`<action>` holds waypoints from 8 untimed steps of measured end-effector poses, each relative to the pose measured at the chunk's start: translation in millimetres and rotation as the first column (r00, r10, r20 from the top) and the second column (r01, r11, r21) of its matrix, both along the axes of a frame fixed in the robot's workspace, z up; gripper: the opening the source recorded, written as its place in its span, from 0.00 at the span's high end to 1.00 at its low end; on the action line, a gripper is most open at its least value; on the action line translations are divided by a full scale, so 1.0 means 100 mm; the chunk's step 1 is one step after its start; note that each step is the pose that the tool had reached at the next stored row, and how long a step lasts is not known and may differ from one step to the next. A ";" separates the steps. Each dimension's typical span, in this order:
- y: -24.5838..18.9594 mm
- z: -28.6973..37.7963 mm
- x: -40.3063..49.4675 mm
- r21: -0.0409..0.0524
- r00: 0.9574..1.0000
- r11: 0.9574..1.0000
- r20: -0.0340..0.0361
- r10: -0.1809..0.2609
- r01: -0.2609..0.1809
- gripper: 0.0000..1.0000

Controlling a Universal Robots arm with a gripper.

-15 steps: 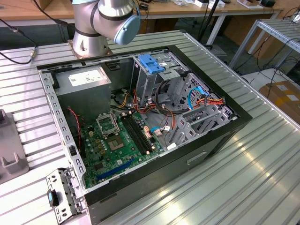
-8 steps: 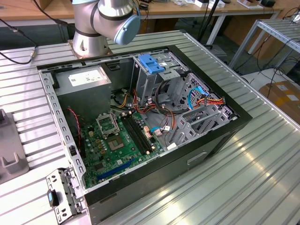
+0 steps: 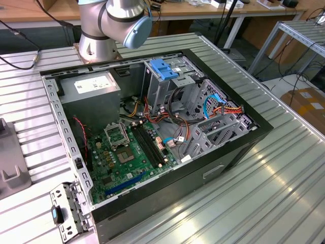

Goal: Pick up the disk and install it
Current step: 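Pick up the disk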

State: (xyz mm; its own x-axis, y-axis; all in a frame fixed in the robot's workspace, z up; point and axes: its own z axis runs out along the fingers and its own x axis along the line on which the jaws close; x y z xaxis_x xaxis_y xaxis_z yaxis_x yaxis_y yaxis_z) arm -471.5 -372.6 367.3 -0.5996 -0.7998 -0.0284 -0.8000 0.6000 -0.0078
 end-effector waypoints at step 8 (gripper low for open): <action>0.000 0.000 0.000 0.000 1.000 1.000 0.000 0.023 -0.023 0.90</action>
